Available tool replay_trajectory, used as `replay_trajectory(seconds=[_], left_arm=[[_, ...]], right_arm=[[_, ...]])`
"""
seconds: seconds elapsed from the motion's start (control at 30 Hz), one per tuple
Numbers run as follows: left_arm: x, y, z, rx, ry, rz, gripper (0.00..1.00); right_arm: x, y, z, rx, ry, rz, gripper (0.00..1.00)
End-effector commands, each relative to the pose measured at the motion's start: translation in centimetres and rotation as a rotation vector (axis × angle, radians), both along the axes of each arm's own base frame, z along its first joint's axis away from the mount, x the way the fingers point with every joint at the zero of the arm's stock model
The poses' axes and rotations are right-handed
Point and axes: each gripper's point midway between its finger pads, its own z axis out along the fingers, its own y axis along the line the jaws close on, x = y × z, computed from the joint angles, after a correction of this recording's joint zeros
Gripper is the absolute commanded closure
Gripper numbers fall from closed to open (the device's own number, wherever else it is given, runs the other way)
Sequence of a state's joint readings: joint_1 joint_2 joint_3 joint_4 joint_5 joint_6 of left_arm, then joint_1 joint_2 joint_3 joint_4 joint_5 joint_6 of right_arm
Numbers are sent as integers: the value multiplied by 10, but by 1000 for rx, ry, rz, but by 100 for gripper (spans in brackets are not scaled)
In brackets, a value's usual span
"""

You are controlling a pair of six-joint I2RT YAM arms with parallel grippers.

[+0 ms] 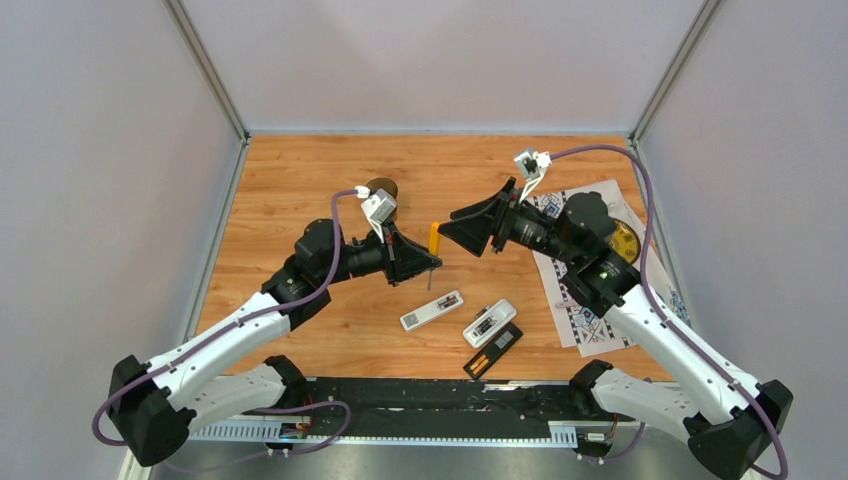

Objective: Unload the batteries from the remote control

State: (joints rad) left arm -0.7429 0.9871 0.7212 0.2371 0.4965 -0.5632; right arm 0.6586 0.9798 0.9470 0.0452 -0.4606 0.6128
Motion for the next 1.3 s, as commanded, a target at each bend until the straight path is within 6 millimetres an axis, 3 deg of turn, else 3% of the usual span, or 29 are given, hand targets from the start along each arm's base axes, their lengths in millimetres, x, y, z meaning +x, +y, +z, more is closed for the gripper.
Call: replay_trajectory(seconds=[0.0, 0.13, 0.5, 0.53, 0.57, 0.63, 0.8, 1.1, 1.17, 1.27], left_arm=[[-8, 12, 22, 42, -80, -14, 100], [-17, 17, 31, 52, -104, -41, 100], [-36, 21, 49, 62, -130, -122, 100], [-37, 21, 49, 61, -132, -125, 100], [-36, 21, 50, 59, -130, -122, 100], [-37, 21, 49, 56, -129, -125, 100], [-36, 21, 49, 55, -129, -122, 100], [-35, 20, 49, 53, -128, -118, 100], [-34, 19, 49, 51, -128, -118, 100], [-35, 19, 50, 48, -128, -121, 100]], right_arm=[[-16, -6, 37, 21, -108, 84, 25], [-31, -3, 47, 29, -142, 177, 1], [-35, 16, 38, 66, -79, 317, 0], [-35, 18, 38, 72, -60, 327, 3], [-34, 19, 39, 78, -61, 332, 16], [-33, 22, 36, 80, -49, 349, 29], [-31, 26, 32, 74, -35, 366, 51], [-31, 29, 11, 32, -1, 379, 55], [-29, 30, 4, 18, 18, 370, 62], [-28, 31, 1, 13, 22, 371, 64]])
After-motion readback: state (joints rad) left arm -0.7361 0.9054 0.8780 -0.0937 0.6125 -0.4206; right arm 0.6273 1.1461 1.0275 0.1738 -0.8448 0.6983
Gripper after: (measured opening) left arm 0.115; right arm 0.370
